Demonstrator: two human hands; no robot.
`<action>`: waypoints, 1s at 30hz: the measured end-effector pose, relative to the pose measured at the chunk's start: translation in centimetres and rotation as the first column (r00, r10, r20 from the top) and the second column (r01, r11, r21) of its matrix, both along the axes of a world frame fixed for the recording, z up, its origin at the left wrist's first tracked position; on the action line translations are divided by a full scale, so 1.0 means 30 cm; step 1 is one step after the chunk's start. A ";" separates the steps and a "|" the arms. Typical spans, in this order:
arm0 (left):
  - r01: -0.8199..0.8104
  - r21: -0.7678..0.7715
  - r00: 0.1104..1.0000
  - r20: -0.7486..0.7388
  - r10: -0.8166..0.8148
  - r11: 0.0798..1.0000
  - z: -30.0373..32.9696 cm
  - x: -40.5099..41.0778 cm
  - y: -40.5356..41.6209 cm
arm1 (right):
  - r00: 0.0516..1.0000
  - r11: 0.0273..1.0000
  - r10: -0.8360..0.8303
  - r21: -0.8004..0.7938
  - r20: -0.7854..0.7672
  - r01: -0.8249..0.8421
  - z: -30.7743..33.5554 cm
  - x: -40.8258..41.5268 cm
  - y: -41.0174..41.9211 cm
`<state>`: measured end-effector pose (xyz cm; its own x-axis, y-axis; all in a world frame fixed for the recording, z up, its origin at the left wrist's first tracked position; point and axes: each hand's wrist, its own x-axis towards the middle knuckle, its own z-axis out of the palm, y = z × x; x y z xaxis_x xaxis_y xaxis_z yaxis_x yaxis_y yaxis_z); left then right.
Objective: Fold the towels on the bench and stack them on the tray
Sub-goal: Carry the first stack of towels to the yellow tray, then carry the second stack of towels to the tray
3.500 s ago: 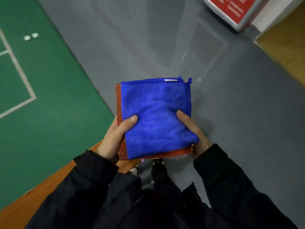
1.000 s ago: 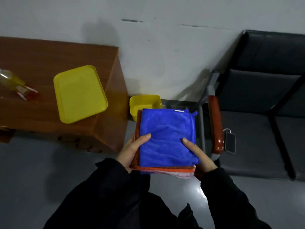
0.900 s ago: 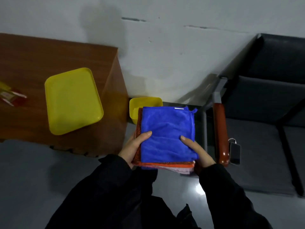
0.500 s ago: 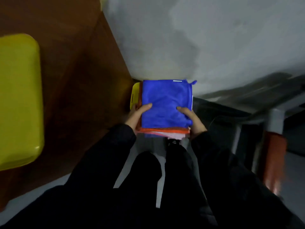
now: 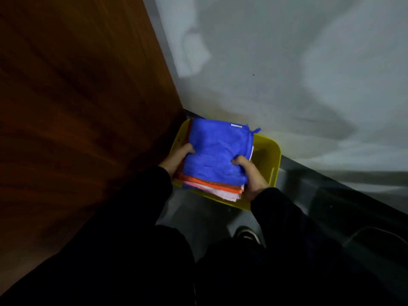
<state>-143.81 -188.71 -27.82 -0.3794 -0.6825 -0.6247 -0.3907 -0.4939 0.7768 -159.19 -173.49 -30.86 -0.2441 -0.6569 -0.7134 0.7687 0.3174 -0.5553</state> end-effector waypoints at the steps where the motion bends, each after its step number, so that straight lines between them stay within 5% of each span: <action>1: 0.011 0.003 1.000 0.025 -0.011 1.000 -0.027 -0.007 -0.011 | 1.000 1.000 0.007 0.007 0.006 -0.007 -0.040 -0.002 -0.018; 6: 0.166 0.067 0.965 0.196 -0.176 0.984 -0.167 -0.038 -0.090 | 0.991 0.984 0.129 0.123 0.032 -0.132 -0.201 -0.008 -0.123; 11: 0.420 -0.087 0.691 0.676 -0.256 0.903 -0.316 -0.049 -0.132 | 0.989 0.964 0.149 0.222 -0.005 -0.144 -0.470 0.036 -0.196; 17: 0.546 -0.261 0.669 0.709 -0.226 0.796 -0.244 0.011 -0.075 | 0.975 0.947 0.189 0.285 -0.116 -0.149 -0.735 0.023 -0.189; 22: 0.433 -0.131 0.747 0.606 -0.274 0.892 0.130 0.029 0.092 | 0.948 0.865 0.228 0.493 -0.224 -0.092 -0.003 0.034 -0.057; 30: 0.231 -0.084 0.894 0.413 -0.177 0.969 0.902 0.096 0.401 | 0.943 0.878 0.295 0.434 -0.157 -0.202 1.032 0.221 0.089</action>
<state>-140.93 -176.67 -0.75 -0.2559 -0.7011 -0.6656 -0.7623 -0.2771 0.5850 -152.56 -170.82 0.09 -0.2864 -0.3793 -0.8798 0.5130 0.7149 -0.4752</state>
